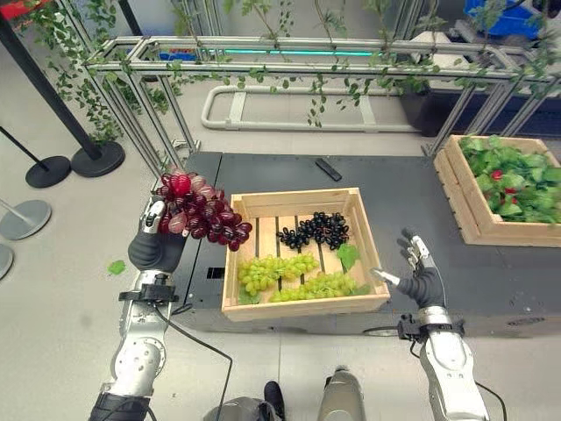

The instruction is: Pick up the fruits from the basket on one side to the basket on the other side

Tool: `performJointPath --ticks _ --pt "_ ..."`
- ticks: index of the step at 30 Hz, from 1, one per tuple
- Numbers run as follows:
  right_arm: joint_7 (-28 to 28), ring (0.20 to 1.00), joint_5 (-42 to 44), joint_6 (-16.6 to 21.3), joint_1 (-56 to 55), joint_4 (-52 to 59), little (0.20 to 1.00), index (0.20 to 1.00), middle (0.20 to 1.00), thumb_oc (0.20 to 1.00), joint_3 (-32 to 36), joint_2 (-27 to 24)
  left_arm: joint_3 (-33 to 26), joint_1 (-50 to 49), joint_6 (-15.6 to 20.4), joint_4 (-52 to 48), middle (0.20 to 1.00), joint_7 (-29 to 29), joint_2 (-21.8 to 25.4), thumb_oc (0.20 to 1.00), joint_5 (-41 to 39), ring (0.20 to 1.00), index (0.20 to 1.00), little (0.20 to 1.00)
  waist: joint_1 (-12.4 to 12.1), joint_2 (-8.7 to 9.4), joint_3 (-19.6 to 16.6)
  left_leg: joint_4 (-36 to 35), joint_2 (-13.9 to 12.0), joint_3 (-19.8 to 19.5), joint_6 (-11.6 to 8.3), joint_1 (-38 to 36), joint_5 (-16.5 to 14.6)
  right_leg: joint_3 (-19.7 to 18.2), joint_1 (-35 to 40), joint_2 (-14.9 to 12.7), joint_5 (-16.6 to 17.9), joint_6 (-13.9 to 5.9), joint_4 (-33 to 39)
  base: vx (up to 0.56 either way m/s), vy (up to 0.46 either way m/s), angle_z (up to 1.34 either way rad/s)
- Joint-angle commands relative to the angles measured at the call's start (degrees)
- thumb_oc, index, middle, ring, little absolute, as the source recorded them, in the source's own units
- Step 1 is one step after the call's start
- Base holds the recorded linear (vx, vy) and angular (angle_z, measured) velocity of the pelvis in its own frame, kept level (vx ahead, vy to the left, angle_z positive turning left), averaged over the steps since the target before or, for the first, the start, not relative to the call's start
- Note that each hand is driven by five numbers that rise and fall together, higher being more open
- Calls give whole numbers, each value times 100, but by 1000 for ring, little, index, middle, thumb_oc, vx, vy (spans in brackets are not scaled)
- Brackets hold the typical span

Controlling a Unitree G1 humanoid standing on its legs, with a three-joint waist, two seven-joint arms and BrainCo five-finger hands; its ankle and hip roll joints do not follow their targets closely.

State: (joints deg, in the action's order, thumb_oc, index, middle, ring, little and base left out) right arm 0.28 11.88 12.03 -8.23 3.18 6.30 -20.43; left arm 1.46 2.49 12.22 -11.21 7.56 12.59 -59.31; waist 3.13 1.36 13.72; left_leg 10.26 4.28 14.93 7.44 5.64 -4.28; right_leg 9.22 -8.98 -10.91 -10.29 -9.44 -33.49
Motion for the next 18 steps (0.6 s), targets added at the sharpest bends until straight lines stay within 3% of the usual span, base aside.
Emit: performJointPath --ticks 1,5,11,12,18 --pt "-31 1000 38 299 302 2 1000 1000 1000 1000 180 -17 24 90 243 -623 200 202 146 200 235 200 200 200 -52 133 -742 98 56 -699 -302 -67 -370 -192 736 504 168 185 1394 -151 -204 -38" --pt "-33 1000 106 321 378 22 1000 1000 1000 1000 138 -159 -122 -13 287 -709 200 165 176 200 264 200 200 200 -246 169 -861 277 -192 -492 -459 235 -235 -279 1161 515 85 352 2554 -157 -210 -27" --pt "135 1000 189 297 200 207 1000 1000 1000 1000 137 -279 -218 -228 245 -688 200 175 128 200 303 200 200 200 -326 177 -685 325 -615 -653 -782 445 269 -390 1414 812 67 611 2914 -178 -284 -24" --pt "129 1000 240 332 157 241 1000 1000 1000 1000 256 -348 -179 -246 208 -691 200 194 112 200 289 200 200 200 -319 134 -601 201 -788 -843 -950 516 579 -333 1528 954 54 685 3058 -232 -300 18" --pt "-28 1000 256 434 175 239 1000 1000 1000 1000 329 -489 -34 -310 141 -685 200 197 85 200 294 200 200 200 -344 -174 -286 -438 -1066 -1320 -1346 492 1354 179 1751 1203 75 818 3262 -161 -203 61"
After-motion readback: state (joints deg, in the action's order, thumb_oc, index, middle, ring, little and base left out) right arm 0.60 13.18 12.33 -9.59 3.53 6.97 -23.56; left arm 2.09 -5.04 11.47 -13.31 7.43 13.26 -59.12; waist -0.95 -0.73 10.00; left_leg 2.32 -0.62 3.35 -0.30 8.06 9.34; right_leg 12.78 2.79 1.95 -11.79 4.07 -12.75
